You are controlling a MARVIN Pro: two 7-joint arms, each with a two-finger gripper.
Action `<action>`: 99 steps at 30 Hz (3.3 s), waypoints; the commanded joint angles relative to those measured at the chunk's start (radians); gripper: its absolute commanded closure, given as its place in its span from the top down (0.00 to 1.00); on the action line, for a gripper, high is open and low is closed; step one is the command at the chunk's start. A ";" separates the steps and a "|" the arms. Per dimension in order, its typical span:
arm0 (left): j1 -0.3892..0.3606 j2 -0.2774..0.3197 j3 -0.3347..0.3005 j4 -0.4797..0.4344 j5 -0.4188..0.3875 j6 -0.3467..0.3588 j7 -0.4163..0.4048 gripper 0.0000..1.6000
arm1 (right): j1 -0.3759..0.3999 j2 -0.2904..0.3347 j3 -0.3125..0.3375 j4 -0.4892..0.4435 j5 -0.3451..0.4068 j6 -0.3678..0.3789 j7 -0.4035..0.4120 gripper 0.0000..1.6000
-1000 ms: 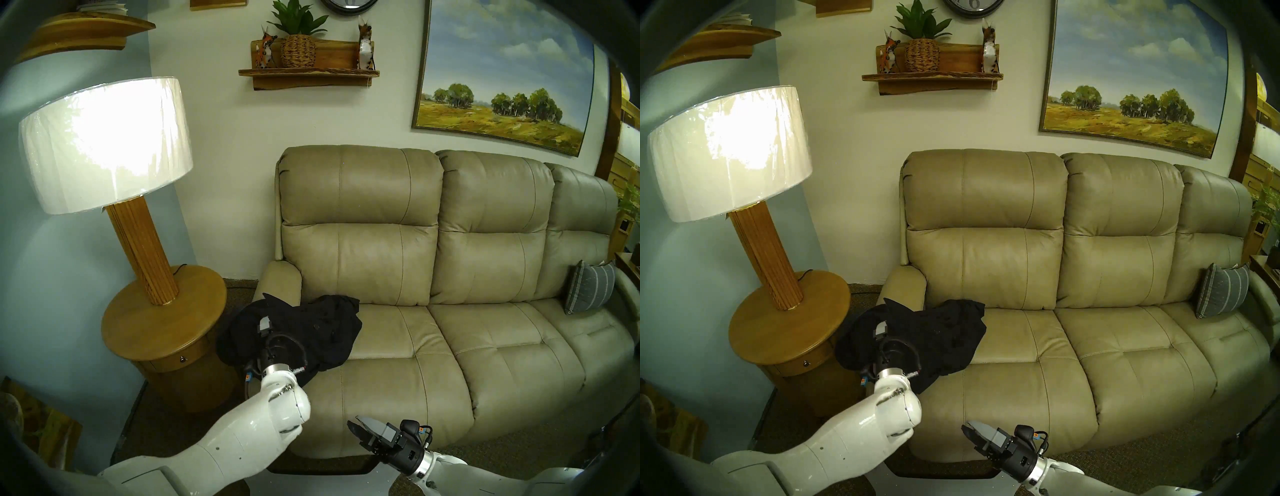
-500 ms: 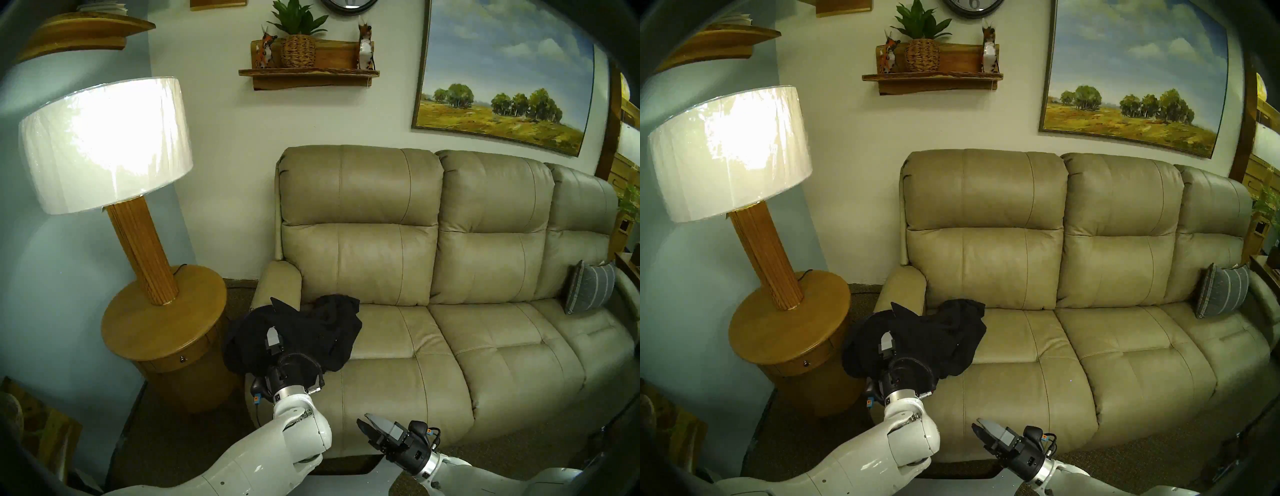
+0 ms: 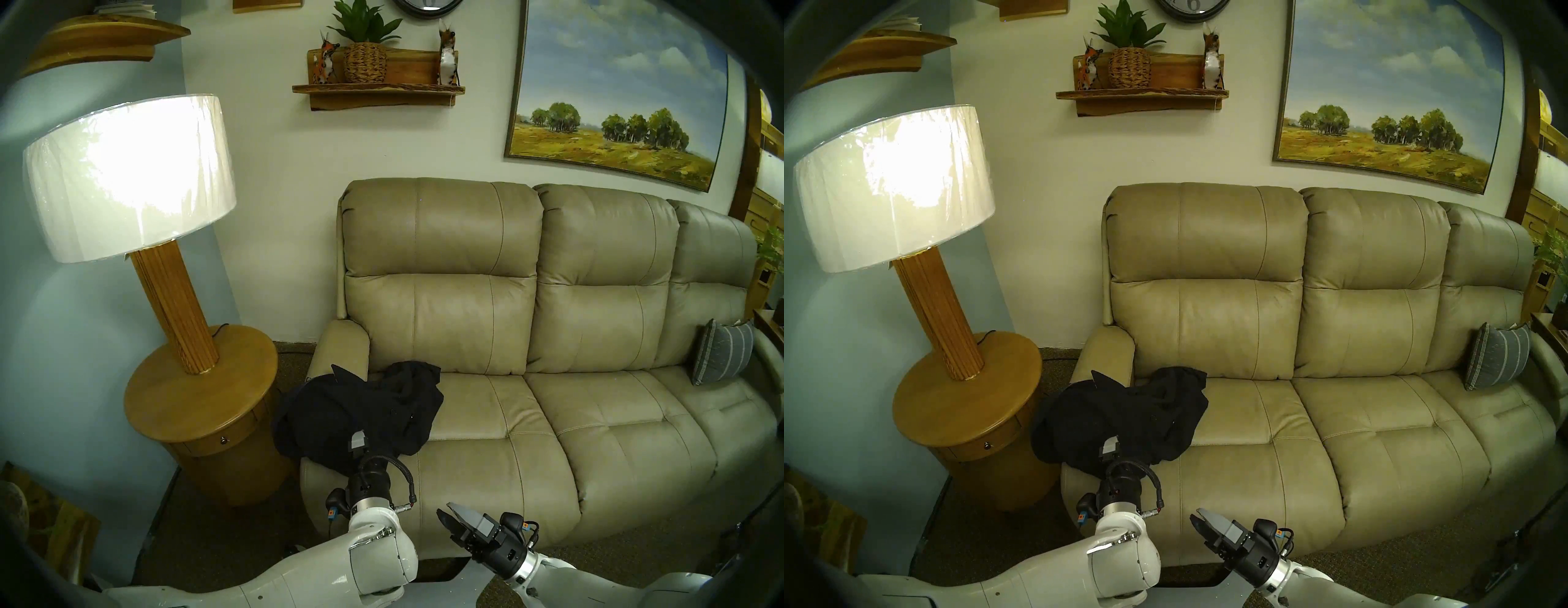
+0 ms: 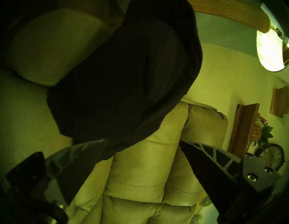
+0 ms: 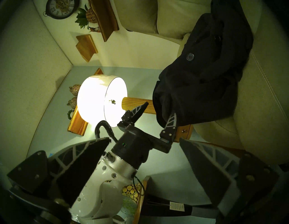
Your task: Drape jacket on sofa arm
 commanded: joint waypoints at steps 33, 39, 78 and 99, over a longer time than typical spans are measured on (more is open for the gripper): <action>-0.421 -0.233 -0.256 0.446 0.117 0.227 0.362 0.00 | 0.008 -0.006 0.002 0.009 0.007 -0.001 0.001 1.00; -0.452 -0.179 -0.358 0.419 0.145 0.227 0.355 0.00 | 0.007 -0.007 0.002 0.012 0.007 -0.002 -0.001 1.00; -0.583 -0.204 -0.462 0.647 0.214 0.339 0.287 1.00 | 0.027 -0.023 0.000 0.057 0.001 0.021 -0.004 1.00; -0.258 -0.218 -0.365 0.357 0.241 0.238 0.089 1.00 | 0.018 -0.022 -0.002 0.053 -0.013 0.015 0.013 1.00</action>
